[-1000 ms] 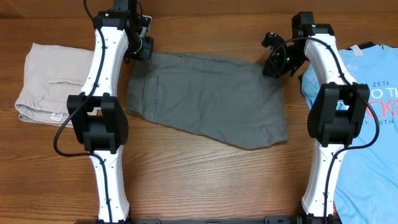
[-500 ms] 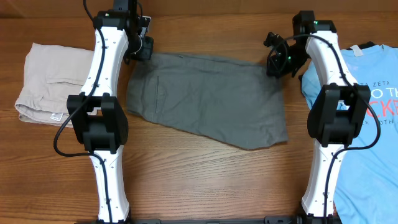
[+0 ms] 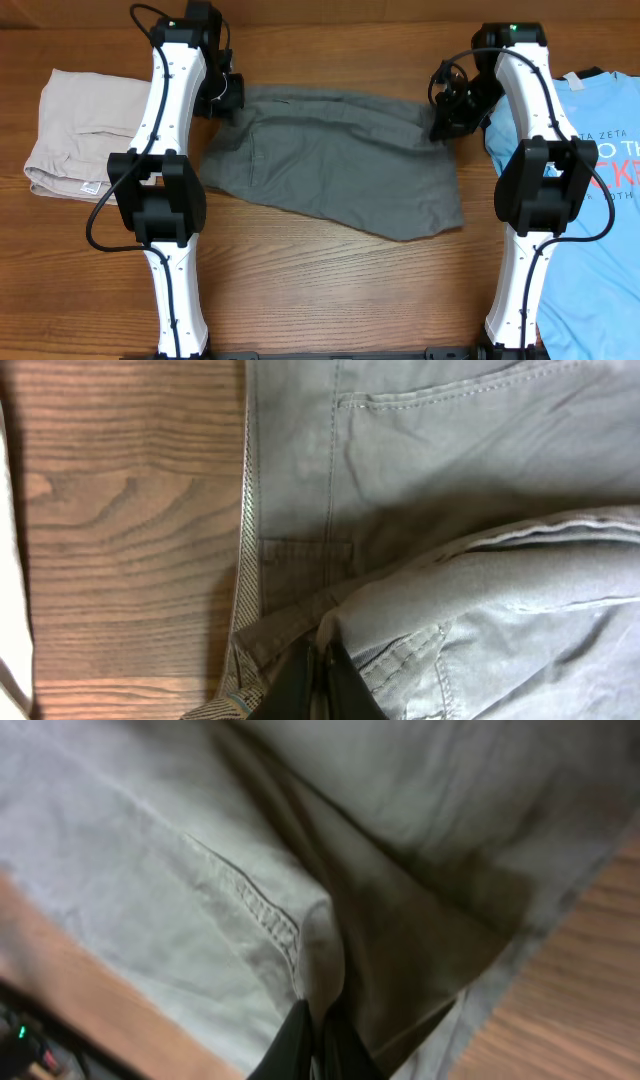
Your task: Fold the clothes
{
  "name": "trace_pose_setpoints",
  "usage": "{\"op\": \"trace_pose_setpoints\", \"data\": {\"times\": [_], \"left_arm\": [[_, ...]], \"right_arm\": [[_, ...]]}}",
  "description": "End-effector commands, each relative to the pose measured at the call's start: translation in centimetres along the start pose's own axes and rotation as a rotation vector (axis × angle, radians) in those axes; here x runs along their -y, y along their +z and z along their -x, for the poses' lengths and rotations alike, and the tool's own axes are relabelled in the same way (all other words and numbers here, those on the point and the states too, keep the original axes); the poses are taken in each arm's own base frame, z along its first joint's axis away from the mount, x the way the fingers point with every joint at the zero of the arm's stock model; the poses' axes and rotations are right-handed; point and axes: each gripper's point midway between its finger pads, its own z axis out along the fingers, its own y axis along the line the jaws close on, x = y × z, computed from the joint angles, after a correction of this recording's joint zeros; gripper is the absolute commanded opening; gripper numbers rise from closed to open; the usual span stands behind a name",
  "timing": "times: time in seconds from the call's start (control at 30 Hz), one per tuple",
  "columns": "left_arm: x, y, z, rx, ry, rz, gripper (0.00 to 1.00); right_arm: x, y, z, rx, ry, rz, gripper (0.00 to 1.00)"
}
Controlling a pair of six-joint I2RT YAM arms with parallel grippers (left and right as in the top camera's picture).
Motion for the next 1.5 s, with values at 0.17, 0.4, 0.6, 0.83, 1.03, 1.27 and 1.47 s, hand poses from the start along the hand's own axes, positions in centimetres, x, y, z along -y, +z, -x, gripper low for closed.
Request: {"op": "trace_pose_setpoints", "data": {"times": [0.17,0.4,0.6,0.83,1.03,1.27,1.47], "left_arm": [[-0.4,1.4,-1.8,-0.043,-0.089,0.007,0.04],[-0.4,6.8,-1.1,0.018,-0.078,-0.002,0.04],[-0.2,9.5,2.1,0.19,-0.065,-0.032,0.04],[0.3,10.0,5.9,0.383,-0.038,-0.062,0.04],[0.8,7.1,7.7,0.423,-0.026,-0.075,0.04],[1.6,-3.7,9.2,0.515,-0.014,-0.078,0.04],[1.8,-11.5,6.0,0.531,-0.014,-0.082,0.04]], "right_arm": [[3.3,4.6,0.3,0.026,0.189,-0.075,0.04],[6.5,8.6,2.4,0.15,0.211,-0.139,0.04],[8.8,8.1,5.7,0.308,0.246,-0.233,0.04],[8.8,6.9,8.8,0.44,0.208,-0.237,0.04],[7.2,5.1,10.2,0.481,0.178,-0.188,0.04],[3.3,-4.2,11.4,0.585,0.123,-0.19,0.04],[-0.4,-10.2,7.4,0.573,0.129,-0.19,0.04]]}}
